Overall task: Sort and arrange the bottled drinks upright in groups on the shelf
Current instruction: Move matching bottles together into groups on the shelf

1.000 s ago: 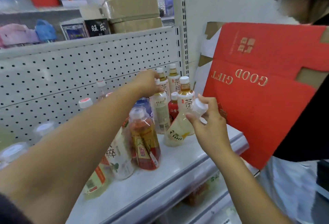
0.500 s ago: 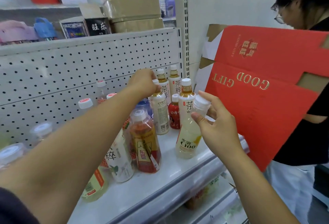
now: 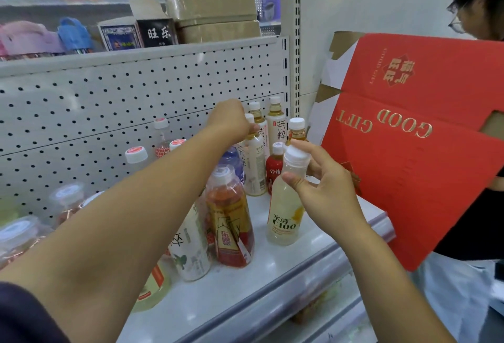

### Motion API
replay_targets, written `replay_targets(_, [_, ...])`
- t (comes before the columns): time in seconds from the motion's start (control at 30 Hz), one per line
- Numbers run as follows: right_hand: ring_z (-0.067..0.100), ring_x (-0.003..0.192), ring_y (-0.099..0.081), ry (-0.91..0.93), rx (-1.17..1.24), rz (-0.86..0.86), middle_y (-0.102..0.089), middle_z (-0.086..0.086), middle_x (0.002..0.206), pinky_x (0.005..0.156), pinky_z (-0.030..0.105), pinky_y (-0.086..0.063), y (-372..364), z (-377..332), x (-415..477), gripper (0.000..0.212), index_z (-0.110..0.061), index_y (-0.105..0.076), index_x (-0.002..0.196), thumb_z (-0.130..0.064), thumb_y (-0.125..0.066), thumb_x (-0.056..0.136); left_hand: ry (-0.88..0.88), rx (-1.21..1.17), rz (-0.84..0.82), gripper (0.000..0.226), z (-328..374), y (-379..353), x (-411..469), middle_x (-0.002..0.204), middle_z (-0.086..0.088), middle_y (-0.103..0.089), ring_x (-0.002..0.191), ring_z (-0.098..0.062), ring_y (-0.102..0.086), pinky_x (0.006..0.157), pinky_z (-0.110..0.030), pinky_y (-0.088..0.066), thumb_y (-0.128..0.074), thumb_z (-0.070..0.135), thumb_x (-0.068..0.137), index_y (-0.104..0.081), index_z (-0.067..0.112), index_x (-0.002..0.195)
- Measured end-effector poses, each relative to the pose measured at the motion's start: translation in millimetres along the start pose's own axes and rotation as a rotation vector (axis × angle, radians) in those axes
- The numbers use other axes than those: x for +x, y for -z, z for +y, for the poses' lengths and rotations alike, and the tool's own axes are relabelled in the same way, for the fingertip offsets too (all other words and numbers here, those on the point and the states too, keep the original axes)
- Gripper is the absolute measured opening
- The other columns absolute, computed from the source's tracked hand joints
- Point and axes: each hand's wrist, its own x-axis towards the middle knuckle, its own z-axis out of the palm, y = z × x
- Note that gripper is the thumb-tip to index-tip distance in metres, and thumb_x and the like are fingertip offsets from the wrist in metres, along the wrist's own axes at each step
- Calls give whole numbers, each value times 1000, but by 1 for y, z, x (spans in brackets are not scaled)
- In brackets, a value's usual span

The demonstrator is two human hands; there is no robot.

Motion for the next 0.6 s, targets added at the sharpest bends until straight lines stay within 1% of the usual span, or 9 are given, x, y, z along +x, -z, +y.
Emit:
replay_targets(0.1, [8,121,-61,19,-9,-38,-67,-18,127,102,45,-52,-4,-1,8,55,-51,-53,134,-29,-76,89,-32,21,-83,36,2,6,-4,99,-2,-63,87,-20,-59,80,-34,-52,-74,45,87,-59,15,101])
replay_targets(0.17, [7,122,-59,31,14,-50,-65,-19,129,105,42,-51,-7,1,9,55,-53,-53,134,-28,-75,90,-51,55,-98,36,3,16,-11,104,-3,-65,93,-21,-60,83,-33,-51,-69,44,91,-61,11,102])
replay_targets(0.2, [6,121,-59,35,28,-54,-64,-19,130,105,42,-50,-8,2,9,55,-54,-52,134,-28,-74,91,-60,72,-92,40,4,23,-18,109,-5,-68,99,-22,-62,84,-32,-50,-68,44,92,-66,8,111])
replay_targets(0.27, [2,119,-57,42,57,-84,-62,-20,131,105,40,-50,-10,3,12,55,-55,-51,134,-26,-72,93,-60,120,-85,46,5,35,-34,119,-7,-68,106,-23,-62,80,-30,-45,-67,42,93,-66,10,125])
replay_targets(0.37, [5,121,-55,63,54,-192,-58,-20,137,106,41,-49,-9,4,20,55,-54,-49,137,-27,-70,94,-17,241,-106,45,0,42,-53,115,-9,-70,93,-21,-60,74,-30,-44,-71,43,90,-69,9,120])
replay_targets(0.43, [6,121,-56,82,70,-240,-59,-19,136,104,44,-51,-9,8,28,54,-53,-48,137,-28,-70,94,32,300,-129,48,-3,41,-56,117,-10,-70,88,-20,-56,69,-29,-44,-72,44,88,-69,8,120])
replay_targets(0.47, [7,121,-57,85,86,-243,-60,-18,135,103,45,-51,-9,11,31,55,-53,-47,137,-29,-70,94,63,315,-140,50,-4,40,-56,119,-11,-70,87,-20,-55,69,-30,-46,-73,45,87,-69,8,120])
replay_targets(0.53, [7,121,-58,69,133,-220,-61,-17,134,103,44,-52,-8,17,35,56,-53,-45,139,-29,-70,94,96,304,-155,52,-4,38,-56,118,-11,-70,87,-21,-55,76,-34,-50,-75,47,84,-70,8,119])
replay_targets(0.6, [0,115,-60,56,179,-183,-63,-18,128,101,37,-53,-4,22,38,58,-48,-45,141,-28,-71,93,110,230,-117,47,-1,37,-56,111,-7,-70,89,-19,-58,73,-33,-49,-80,43,81,-71,11,114])
